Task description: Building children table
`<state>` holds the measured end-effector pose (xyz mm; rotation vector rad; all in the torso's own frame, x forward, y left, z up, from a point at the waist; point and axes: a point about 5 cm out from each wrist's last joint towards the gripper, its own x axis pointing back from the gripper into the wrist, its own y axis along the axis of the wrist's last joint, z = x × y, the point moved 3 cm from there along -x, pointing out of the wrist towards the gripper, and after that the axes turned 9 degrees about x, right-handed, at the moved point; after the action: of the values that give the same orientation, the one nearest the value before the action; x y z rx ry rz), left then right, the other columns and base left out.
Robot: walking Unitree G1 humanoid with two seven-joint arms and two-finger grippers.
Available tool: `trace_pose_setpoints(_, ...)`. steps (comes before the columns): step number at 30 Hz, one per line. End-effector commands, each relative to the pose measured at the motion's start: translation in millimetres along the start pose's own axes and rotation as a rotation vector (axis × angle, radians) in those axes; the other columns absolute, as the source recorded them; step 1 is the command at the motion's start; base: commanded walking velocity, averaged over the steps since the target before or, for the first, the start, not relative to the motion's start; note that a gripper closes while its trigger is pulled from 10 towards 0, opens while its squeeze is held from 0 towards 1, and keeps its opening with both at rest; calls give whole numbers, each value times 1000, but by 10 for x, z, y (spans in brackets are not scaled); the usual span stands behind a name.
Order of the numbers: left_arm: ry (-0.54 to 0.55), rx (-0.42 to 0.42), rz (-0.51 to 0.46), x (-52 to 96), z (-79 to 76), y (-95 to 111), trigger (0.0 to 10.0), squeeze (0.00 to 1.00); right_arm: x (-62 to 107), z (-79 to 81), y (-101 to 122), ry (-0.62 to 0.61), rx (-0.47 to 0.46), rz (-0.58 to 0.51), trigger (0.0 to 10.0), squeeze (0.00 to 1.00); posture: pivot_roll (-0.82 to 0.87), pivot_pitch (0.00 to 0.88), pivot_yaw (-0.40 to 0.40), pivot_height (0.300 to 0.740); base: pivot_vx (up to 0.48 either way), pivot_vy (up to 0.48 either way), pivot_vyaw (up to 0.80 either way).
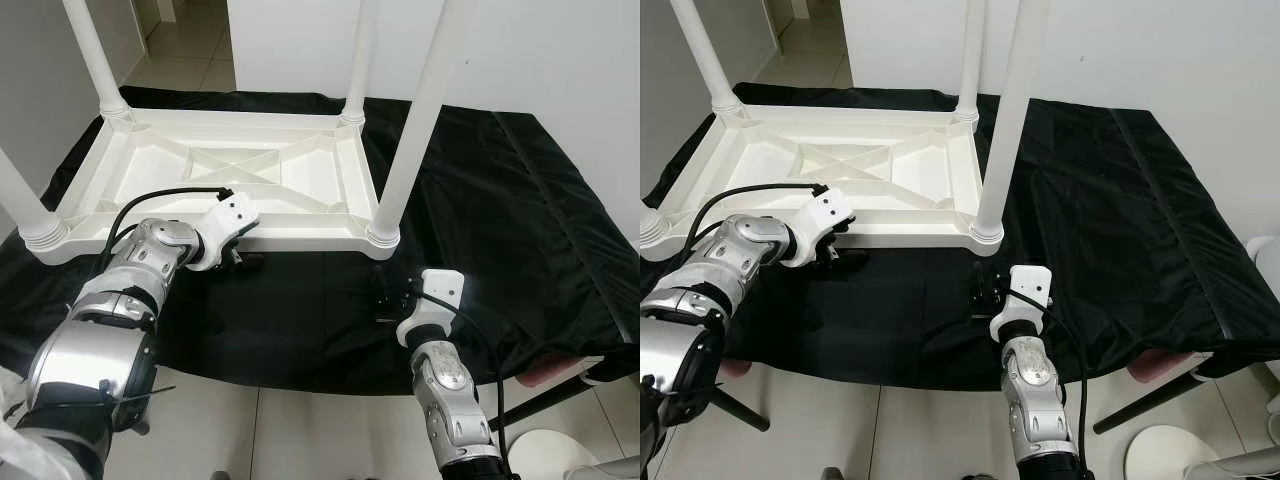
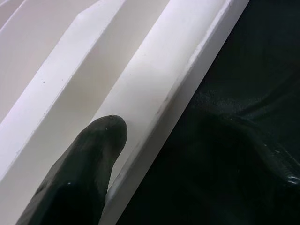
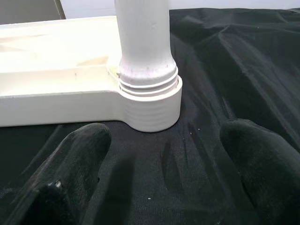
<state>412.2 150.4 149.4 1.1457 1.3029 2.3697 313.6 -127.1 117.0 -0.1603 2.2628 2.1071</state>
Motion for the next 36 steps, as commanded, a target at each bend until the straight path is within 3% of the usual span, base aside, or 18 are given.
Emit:
trace_pose_setpoints(1, 415, 14, -32, 50, 304, -30, 6863, 0, -4, -10, -22, -4, 3, 6, 10000, 0, -17, 32, 12, 740, 0, 0, 0)
trace_pose_setpoints(2, 392, 19, -36, 30, 273, -26, 4000, 0, -6, -26, -20, -8, 8, 5, 10000, 0, -18, 31, 13, 740, 0, 0, 0)
trace_pose_setpoints(3, 392, 19, -36, 30, 273, -26, 4000, 0, -6, -26, -20, -8, 8, 5, 10000, 0, -18, 31, 13, 740, 0, 0, 0)
trace_pose_setpoints(4, 357, 25, -49, -2, 221, -10, 0, 0, -11, -58, -19, -15, 13, 5, 10000, 0, -21, 29, 15, 740, 0, 0, 0)
trace_pose_setpoints(23, 238, 6, -80, -102, 33, 8, 0, 0, -31, -70, -24, -15, 28, 4, 10000, 0, -18, 29, 12, 740, 0, 0, 0)
trace_pose_setpoints(24, 224, -1, -84, -115, 9, 15, 3765, 0, -34, -70, -25, -14, 29, 5, 10000, 0, -18, 29, 12, 740, 0, 0, 0)
trace_pose_setpoints(25, 198, 23, -93, -126, -18, 21, 10000, 0, -36, -70, -24, -13, 30, 4, 10000, 0, -19, 29, 11, 740, 0, 0, 0)
trace_pose_setpoints(26, 198, 23, -93, -126, -18, 21, 10000, 0, -36, -70, -24, -13, 30, 4, 10000, 0, -19, 29, 11, 740, 0, 0, 0)
trace_pose_setpoints(27, 187, 40, -105, -128, -25, 38, 10000, 110, -39, -69, -23, -13, 31, 4, 10000, 0, -19, 29, 11, 740, 0, 0, 0)
trace_pose_setpoints(28, 187, 40, -105, -128, -25, 38, 10000, 110, -39, -69, -23, -13, 31, 4, 10000, 0, -19, 29, 11, 740, 0, 0, 0)
trace_pose_setpoints(29, 184, 41, -113, -123, -18, 62, 10000, 1000, -42, -68, -22, -12, 33, 3, 10000, 0, -20, 31, 10, 740, 0, 0, 0)
trace_pose_setpoints(33, 203, 34, -125, -87, 50, 122, 10000, 1000, -35, -63, -13, -6, 38, -2, 10000, 0, -21, 35, 12, 740, 0, 0, 0)
trace_pose_setpoints(34, 214, 42, -131, -59, 97, 151, 10000, 533, -27, -65, -8, -5, 37, -5, 10000, 0, -21, 37, 12, 740, 0, 0, 0)
trace_pose_setpoints(35, 214, 44, -135, -51, 108, 163, 10000, 153, -24, -68, -7, -5, 38, -5, 10000, 0, -21, 37, 12, 740, 0, 0, 0)
trace_pose_setpoints(36, 214, 44, -135, -51, 108, 163, 10000, 153, -24, -68, -7, -5, 38, -5, 10000, 0, -21, 37, 12, 740, 0, 0, 0)
